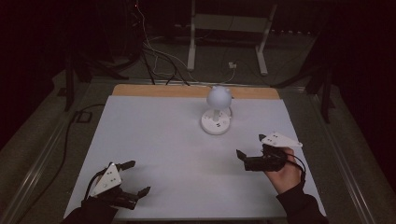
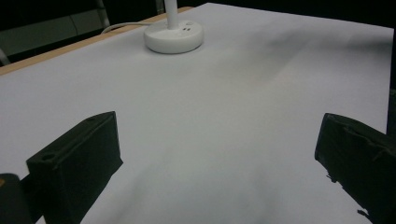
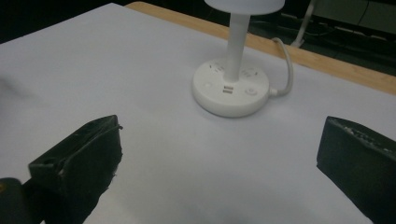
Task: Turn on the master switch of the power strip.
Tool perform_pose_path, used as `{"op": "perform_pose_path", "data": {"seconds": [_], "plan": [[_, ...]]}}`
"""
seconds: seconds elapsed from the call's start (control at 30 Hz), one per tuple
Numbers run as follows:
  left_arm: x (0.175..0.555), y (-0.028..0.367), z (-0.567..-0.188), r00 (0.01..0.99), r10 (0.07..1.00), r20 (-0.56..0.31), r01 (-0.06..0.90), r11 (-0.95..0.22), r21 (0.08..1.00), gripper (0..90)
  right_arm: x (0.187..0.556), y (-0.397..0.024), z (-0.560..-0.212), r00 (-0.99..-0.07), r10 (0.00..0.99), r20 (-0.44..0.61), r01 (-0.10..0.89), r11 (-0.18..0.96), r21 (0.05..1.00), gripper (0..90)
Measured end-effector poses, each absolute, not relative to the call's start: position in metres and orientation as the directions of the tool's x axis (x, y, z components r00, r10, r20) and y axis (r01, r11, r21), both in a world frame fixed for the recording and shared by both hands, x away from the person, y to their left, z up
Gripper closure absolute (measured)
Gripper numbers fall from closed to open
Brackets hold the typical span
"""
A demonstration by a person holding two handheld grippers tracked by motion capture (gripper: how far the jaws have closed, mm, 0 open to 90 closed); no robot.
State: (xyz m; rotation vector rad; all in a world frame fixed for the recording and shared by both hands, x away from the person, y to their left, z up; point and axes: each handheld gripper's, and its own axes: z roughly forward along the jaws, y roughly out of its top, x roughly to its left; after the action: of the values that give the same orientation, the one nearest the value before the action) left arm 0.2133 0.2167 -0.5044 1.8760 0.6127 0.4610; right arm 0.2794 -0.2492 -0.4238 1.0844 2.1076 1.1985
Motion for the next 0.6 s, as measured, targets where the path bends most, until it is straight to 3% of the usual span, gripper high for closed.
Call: {"op": "perform_pose_path", "data": {"seconds": [0.6], "plan": [[0.213, 0.216, -0.505, 0.796, 0.604, 0.030, 0.201, -0.310, 0.929, 0.8, 0.301, -0.239, -0.415, -0.578, 0.815, -0.033, 0.385, 0.308, 0.870, 0.0]]}}
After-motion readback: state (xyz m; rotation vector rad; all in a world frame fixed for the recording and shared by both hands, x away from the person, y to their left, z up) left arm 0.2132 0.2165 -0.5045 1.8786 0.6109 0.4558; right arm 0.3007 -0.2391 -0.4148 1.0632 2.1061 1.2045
